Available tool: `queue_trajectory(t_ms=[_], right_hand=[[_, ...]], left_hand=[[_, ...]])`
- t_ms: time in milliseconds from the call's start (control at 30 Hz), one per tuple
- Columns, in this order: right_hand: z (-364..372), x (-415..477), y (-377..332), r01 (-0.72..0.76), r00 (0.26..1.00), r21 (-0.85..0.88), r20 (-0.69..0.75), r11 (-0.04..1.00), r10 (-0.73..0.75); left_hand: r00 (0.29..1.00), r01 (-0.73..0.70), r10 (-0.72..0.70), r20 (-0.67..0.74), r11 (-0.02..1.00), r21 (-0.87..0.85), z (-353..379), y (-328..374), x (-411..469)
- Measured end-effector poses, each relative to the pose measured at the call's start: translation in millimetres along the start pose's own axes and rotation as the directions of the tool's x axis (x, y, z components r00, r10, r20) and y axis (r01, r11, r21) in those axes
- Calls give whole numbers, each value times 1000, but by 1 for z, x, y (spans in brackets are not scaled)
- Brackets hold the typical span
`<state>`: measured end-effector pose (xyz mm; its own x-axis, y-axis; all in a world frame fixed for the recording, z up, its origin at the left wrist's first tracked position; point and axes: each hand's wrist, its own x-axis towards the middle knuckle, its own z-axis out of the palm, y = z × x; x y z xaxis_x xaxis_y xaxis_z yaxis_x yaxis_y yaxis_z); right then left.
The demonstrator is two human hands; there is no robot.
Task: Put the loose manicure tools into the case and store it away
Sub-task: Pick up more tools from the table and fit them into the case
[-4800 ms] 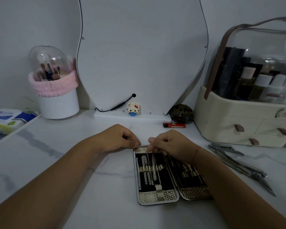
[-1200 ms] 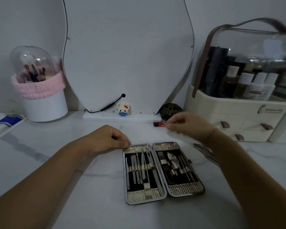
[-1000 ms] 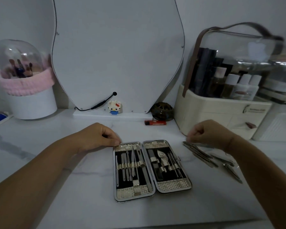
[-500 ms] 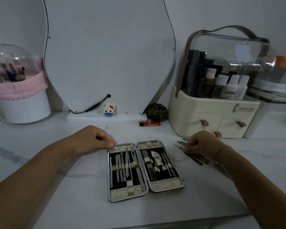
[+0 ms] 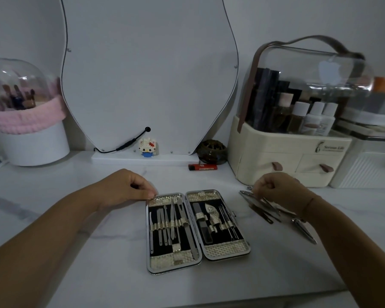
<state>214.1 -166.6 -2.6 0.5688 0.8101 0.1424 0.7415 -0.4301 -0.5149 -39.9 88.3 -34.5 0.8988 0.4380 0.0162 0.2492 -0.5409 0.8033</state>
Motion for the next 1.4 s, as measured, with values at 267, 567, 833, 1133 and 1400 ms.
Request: queue_trajectory(t_ms=[267, 567, 833, 1133, 1400], right_hand=[[22, 2, -56, -12, 991, 571, 117, 821, -67], [55, 20, -80, -76, 984, 476, 176, 876, -11], [61, 21, -73, -37, 990, 381, 141, 924, -19], [58, 17, -71, 80, 961, 262, 236, 962, -144], [58, 15, -67, 177, 952, 178, 217, 968, -214]], left_hand=[[997, 57, -56, -43, 998, 26, 2, 3, 0], [997, 59, -58, -46, 998, 11, 2, 4, 0], [998, 55, -55, -40, 998, 4, 2, 5, 0], [997, 67, -68, -43, 998, -4, 3, 6, -1], [996, 69, -69, -53, 998, 0, 4, 7, -1]])
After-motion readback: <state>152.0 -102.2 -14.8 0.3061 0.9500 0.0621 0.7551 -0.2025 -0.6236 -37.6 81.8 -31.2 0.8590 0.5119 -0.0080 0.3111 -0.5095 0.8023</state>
